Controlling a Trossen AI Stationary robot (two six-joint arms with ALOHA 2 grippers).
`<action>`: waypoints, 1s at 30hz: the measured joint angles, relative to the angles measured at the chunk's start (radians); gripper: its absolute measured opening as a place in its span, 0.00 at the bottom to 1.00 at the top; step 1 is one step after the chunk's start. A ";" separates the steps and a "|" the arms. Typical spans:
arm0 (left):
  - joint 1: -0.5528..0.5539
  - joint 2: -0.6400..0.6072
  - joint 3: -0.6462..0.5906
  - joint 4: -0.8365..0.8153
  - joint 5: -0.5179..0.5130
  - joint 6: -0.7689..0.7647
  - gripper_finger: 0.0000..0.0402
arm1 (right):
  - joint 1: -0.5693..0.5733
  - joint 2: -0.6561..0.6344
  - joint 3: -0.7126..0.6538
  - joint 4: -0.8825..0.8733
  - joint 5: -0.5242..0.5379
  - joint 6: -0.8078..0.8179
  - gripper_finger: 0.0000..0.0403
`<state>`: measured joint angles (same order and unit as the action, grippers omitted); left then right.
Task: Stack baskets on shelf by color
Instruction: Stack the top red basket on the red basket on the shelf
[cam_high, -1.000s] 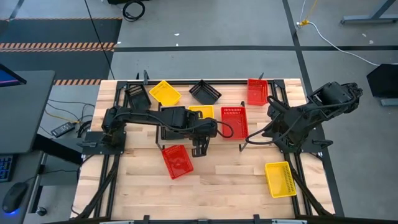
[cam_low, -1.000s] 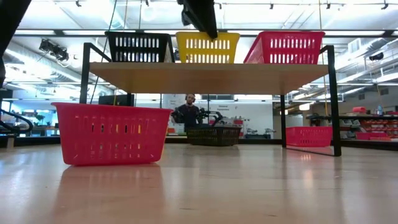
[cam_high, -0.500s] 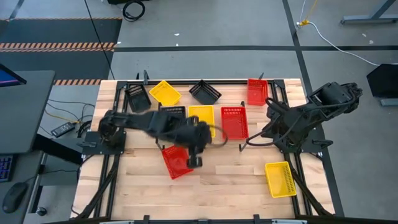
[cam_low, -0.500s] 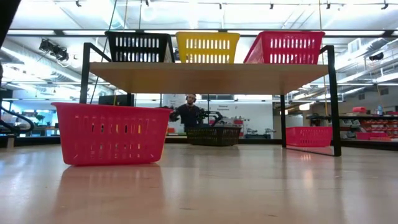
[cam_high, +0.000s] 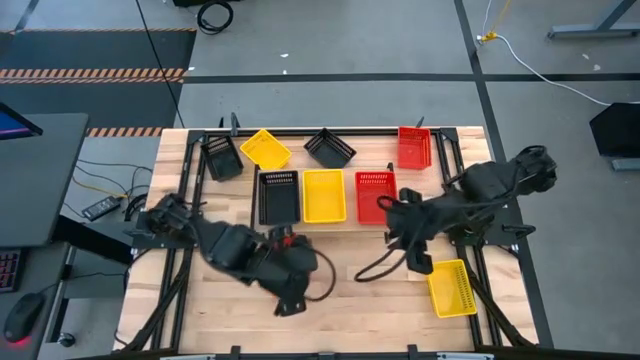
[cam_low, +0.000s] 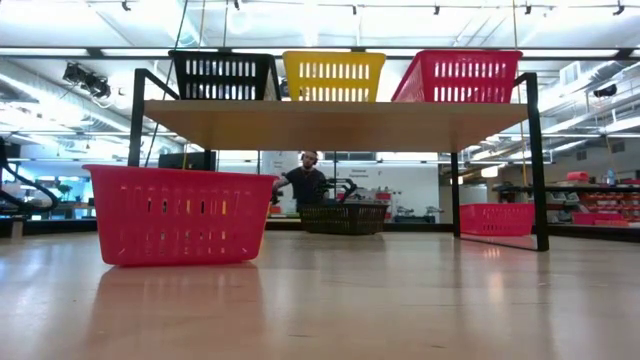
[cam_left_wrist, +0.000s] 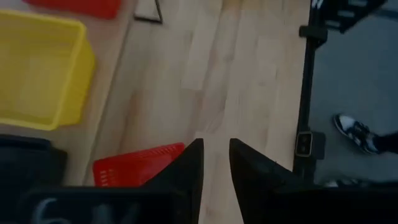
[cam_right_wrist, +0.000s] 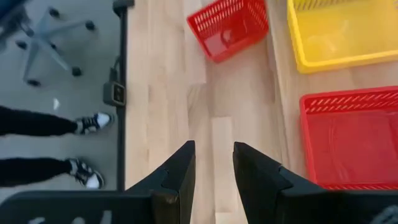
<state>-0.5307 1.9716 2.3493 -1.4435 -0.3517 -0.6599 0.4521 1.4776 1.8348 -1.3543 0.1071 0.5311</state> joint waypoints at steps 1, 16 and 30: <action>-0.018 -0.013 0.000 -0.007 -0.027 -0.011 0.21 | -0.007 0.000 0.000 -0.005 0.000 -0.006 0.28; 0.155 -0.219 -0.002 -0.128 -0.240 0.020 0.21 | -0.307 -0.163 0.002 -0.218 0.133 -0.178 0.28; 0.684 -0.246 -0.002 -0.105 0.086 0.664 0.17 | -0.777 -0.163 0.002 -0.208 0.103 -0.366 0.28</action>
<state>0.1536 1.7252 2.3470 -1.5483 -0.2656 0.0045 -0.3246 1.3148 1.8366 -1.5618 0.2097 0.1647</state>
